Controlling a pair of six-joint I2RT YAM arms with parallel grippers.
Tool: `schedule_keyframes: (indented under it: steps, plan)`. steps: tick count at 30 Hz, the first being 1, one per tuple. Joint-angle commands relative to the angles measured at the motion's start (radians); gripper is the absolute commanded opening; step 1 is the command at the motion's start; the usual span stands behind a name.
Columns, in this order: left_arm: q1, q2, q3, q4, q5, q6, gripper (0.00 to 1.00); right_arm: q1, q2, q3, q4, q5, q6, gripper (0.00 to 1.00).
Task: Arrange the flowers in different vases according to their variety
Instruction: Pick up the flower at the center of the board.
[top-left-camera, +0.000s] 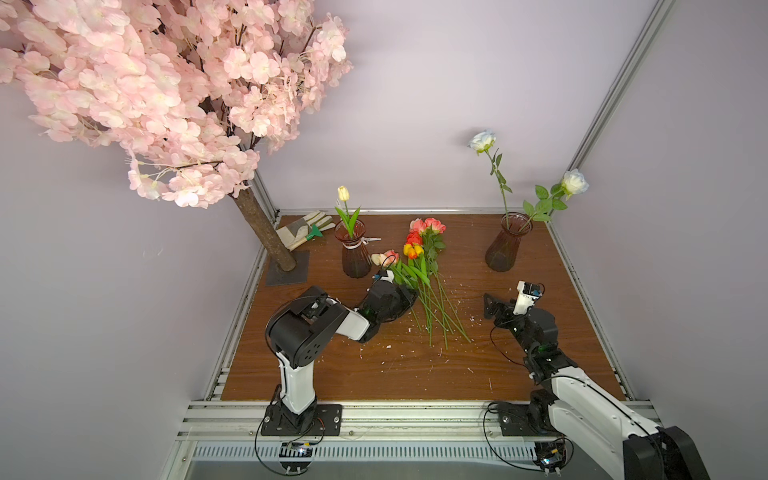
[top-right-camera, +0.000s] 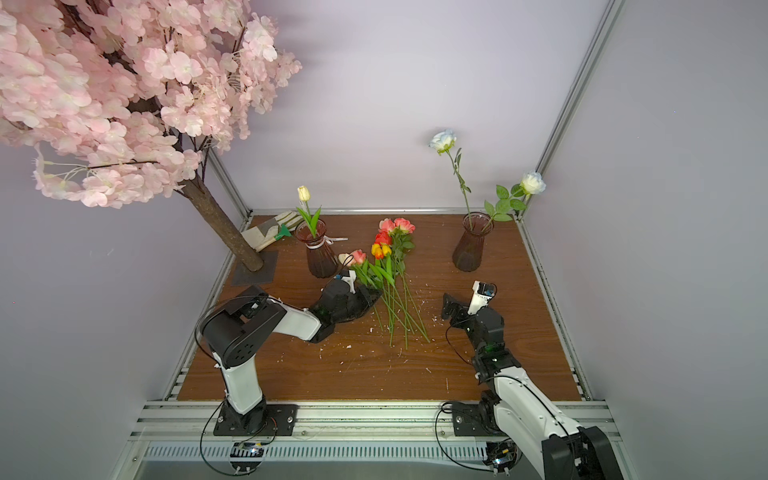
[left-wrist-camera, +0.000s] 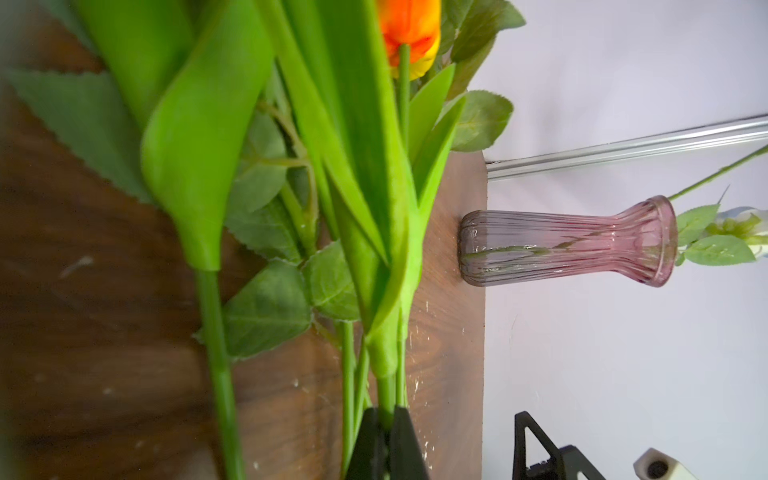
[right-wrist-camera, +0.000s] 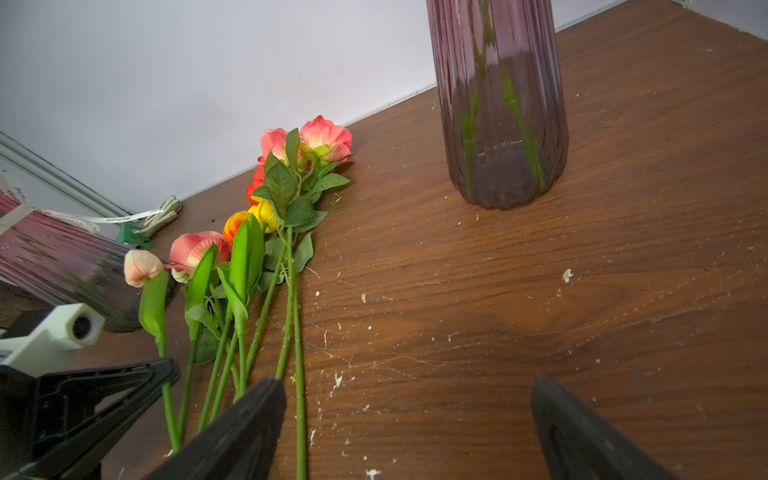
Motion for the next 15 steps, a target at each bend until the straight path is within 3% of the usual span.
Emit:
schedule_keyframes:
  steps: [1, 10, 15]
  plan:
    - [0.006, -0.081, 0.048, -0.159, -0.063, 0.142, 0.0, 0.004, -0.005, 0.02, 0.019, -0.004, 0.006, 0.99]
    - [0.011, -0.275, 0.205, -0.543, -0.264, 0.504, 0.0, 0.005, -0.006, 0.02, 0.02, -0.005, 0.007, 0.99]
    - [0.036, -0.377, 0.262, -0.639, -0.408, 0.697, 0.0, 0.004, -0.005, 0.019, 0.022, -0.006, 0.007, 1.0]
